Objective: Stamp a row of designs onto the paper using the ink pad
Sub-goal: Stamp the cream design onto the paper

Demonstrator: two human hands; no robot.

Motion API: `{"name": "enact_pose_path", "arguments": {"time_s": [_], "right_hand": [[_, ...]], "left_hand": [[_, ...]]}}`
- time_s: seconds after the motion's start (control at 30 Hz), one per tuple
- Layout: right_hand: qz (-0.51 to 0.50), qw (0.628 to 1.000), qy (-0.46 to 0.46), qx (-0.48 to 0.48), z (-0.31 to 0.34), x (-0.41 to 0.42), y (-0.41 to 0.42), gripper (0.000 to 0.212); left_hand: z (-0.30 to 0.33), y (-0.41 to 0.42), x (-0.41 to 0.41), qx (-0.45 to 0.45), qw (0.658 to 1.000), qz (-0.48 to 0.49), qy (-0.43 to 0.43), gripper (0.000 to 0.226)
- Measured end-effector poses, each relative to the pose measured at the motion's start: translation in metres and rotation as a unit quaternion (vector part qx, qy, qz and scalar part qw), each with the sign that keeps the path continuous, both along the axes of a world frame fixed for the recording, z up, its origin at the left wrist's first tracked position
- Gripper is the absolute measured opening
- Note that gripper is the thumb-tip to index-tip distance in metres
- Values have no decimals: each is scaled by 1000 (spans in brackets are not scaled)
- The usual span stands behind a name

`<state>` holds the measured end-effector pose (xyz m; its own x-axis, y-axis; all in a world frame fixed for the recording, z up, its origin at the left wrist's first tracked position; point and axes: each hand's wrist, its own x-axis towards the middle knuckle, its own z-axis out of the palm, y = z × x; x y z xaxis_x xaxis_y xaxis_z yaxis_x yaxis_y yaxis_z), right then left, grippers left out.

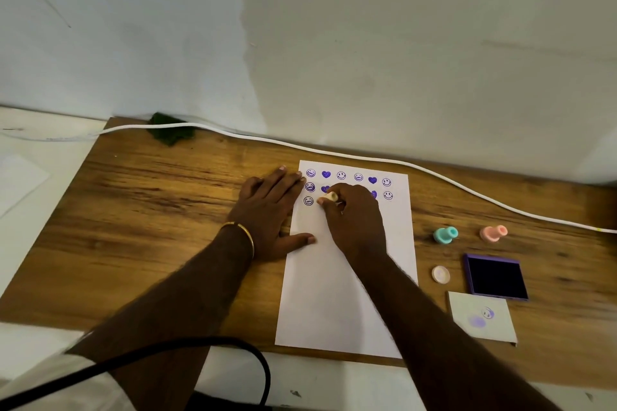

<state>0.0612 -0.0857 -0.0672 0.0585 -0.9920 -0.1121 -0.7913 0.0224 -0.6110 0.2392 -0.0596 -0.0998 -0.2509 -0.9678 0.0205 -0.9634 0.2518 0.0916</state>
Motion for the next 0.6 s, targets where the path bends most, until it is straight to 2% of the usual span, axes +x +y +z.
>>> {"name": "enact_pose_path", "arguments": {"time_s": [0.47,0.6], "right_hand": [[52,990,125,-32,3,9,1,35],[51,989,132,-32,6,13,1,34]], "left_hand": [[4,0,0,8,1000,-4,-22,103],[5,0,-1,12,1000,-6,-24,103]]}}
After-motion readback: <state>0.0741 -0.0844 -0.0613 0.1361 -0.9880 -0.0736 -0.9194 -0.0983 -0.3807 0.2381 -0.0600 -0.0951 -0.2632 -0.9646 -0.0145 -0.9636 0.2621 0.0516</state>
